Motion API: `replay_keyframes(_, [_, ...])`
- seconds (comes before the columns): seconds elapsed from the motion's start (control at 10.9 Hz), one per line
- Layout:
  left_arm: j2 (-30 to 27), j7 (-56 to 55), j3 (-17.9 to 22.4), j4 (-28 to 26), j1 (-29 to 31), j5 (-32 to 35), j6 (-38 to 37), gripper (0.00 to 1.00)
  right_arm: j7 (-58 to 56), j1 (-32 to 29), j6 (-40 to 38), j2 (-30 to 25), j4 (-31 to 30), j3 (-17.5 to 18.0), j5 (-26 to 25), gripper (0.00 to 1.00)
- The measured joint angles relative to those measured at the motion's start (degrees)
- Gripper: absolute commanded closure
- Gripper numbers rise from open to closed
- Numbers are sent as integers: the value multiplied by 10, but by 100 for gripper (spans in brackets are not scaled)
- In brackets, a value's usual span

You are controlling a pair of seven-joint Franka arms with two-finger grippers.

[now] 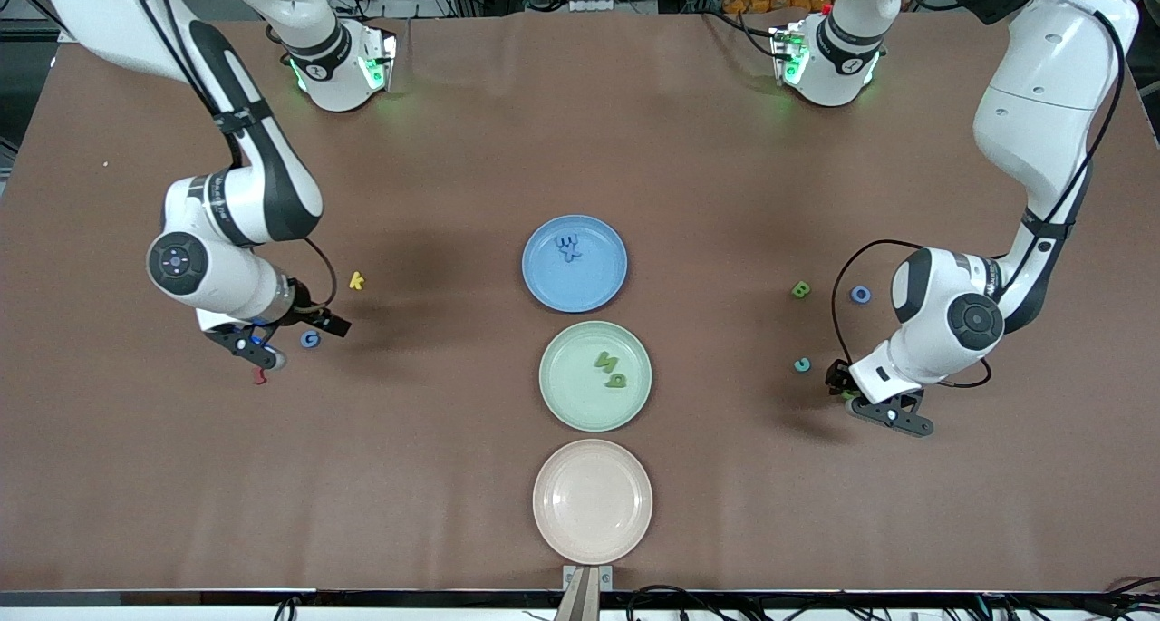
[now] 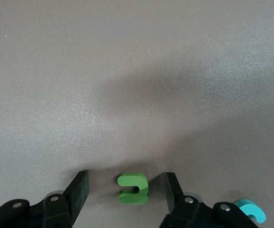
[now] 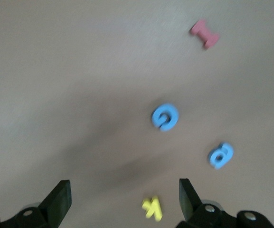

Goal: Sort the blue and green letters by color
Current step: 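Grasp the green u with the left gripper while the right gripper grasps blue G, then drop the u on the green plate while the right gripper carries G to blue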

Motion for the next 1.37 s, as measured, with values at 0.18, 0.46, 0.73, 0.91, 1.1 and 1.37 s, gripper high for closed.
replay_keyframes(0.18, [0, 0, 0, 4, 0, 0, -13, 53, -27, -33, 50, 17, -6, -1, -4, 0])
replay_keyframes(0.46, [-3, -1, -1, 11, 1, -13, -39, 84, -43, -53, 115, 56, -8, -1, -6, 0])
replay_keyframes(0.73, [-4, -1, -1, 13, 3, -14, -43, 100, -44, -53, 143, 87, -8, -2, -11, 0])
replay_keyframes(0.91, [-4, -1, -2, 13, 2, -14, -44, 100, -45, -53, 147, 97, -8, -7, -24, 24])
replay_keyframes(1.1, [-4, -1, -14, 13, 1, -14, -45, 100, -45, -53, 159, 100, -16, -11, -43, 55])
replay_keyframes(1.37, [-13, -1, -65, 28, -3, -15, -51, 100, -46, -54, 169, 100, -24, -15, -56, 72])
